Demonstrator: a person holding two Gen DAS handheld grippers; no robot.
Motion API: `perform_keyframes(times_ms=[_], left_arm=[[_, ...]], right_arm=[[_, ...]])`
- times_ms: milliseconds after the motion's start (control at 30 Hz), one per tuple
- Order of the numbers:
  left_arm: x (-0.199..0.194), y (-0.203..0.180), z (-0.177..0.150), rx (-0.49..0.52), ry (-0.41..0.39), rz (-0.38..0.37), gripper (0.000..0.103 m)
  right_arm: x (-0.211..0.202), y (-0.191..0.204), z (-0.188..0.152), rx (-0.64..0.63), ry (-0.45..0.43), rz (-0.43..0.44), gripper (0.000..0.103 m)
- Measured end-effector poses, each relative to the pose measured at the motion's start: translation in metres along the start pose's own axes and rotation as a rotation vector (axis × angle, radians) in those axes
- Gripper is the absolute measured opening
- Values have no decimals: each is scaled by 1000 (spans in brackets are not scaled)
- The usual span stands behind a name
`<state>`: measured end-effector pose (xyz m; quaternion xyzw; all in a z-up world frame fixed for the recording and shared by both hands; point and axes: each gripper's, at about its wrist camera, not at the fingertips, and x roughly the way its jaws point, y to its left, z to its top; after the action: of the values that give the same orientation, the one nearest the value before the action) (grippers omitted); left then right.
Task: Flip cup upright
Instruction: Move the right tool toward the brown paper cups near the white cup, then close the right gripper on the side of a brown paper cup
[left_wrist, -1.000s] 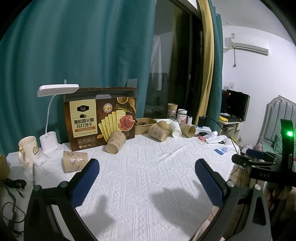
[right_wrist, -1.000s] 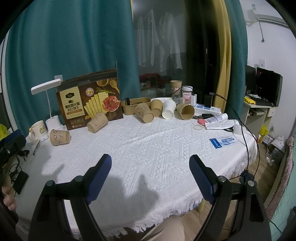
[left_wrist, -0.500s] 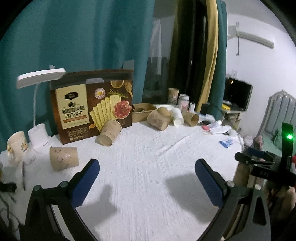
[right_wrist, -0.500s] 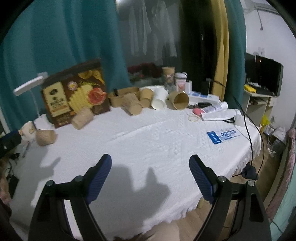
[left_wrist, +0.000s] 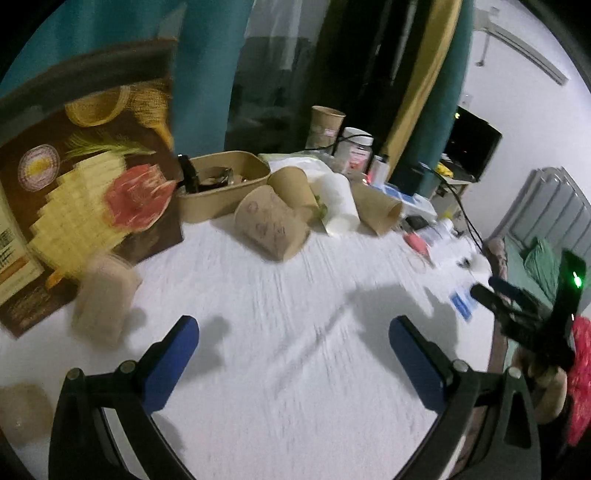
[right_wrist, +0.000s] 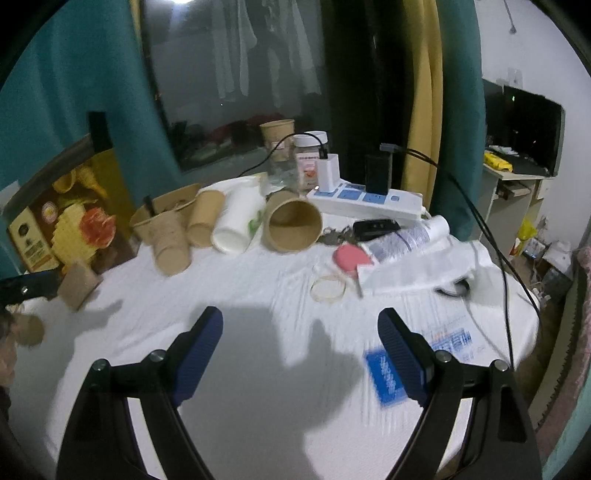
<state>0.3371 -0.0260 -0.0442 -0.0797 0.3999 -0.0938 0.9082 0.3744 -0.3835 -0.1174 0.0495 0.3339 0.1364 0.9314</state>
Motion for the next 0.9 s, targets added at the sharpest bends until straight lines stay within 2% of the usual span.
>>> perform_keyframes(times_ms=[133,300,433,533,600,667,900], left_arm=[[46,-4,44,1,12,9,103],[107,-11,91,-13,59,-21,80],[153,-11,116,-57,104,-38,77],[177,-12,126,-48,129,-15,76],[189,-9,129,-56,152,-9,69],[201,-7,132,-44,178,6,66],[221,-9,136,17,199,68,66]], right_arm=[[31,-18,24,26,13,22,84],[61,-30,37,27,54,58,84],[69,-29,33,23,58,68,84],[72,-30,26,28,70,75,84],[73,-31,22,32,78,75,84],[73,-34,19,37,87,75,84],[69,-38,14,69,100,82,84]])
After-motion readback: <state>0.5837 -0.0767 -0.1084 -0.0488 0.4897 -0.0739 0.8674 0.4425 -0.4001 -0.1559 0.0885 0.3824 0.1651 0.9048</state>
